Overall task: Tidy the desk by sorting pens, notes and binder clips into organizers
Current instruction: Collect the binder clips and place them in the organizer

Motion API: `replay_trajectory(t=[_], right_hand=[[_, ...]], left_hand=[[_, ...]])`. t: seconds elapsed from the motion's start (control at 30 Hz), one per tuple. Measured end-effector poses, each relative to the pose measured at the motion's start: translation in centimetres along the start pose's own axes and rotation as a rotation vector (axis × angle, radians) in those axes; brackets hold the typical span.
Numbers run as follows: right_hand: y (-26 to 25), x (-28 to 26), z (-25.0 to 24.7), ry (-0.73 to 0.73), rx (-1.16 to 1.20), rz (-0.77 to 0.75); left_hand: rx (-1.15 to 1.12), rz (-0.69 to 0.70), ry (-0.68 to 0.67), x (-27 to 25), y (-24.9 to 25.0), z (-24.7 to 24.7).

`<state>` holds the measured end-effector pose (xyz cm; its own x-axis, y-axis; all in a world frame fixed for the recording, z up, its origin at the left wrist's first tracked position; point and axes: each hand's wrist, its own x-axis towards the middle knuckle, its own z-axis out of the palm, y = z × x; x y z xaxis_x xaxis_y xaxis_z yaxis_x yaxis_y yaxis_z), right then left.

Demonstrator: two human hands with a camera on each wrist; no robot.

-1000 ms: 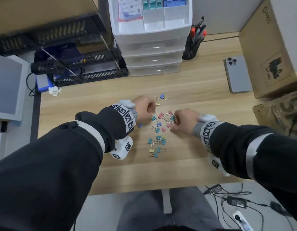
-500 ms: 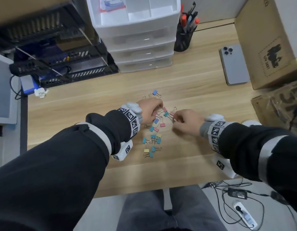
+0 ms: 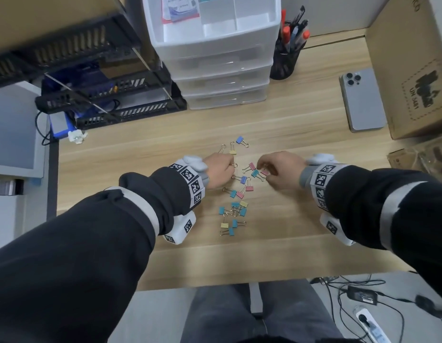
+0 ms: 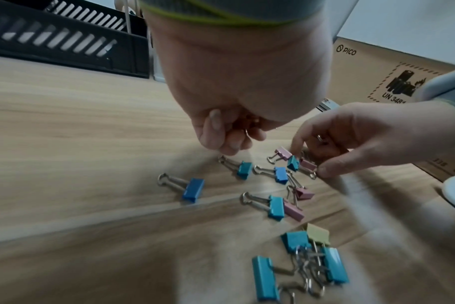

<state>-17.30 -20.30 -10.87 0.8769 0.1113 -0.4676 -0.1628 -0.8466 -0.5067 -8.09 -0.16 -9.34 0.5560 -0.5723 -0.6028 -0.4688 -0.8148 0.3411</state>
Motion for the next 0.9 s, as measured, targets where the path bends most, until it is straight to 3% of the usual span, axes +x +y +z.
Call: replay_trajectory(t=[0.2, 0.33, 0.6, 0.7, 0.9], right_hand=[[0.1, -0.2, 0.3, 0.028, -0.022, 0.086], [-0.1, 0.0, -0.2, 0.053, 0.192, 0.203], [-1.0, -0.1, 0.2, -0.003, 0.626, 0.285], [-1.2, -0.1, 0.9, -0.022, 0.509, 0.254], [-3.2, -0.4, 2.2, -0.030, 0.017, 0.161]], left_hand=[[-0.043, 0.036, -0.095, -0.4, -0.4, 1.0], [0.086, 0.170, -0.135, -0.7, 0.0, 1.9], [0.296, 0.137, -0.110, 0.0, 0.8, 2.9], [0.294, 0.107, -0.096, 0.1, 1.2, 3.1], [0.237, 0.052, -0.069, 0.0, 1.7, 3.4]])
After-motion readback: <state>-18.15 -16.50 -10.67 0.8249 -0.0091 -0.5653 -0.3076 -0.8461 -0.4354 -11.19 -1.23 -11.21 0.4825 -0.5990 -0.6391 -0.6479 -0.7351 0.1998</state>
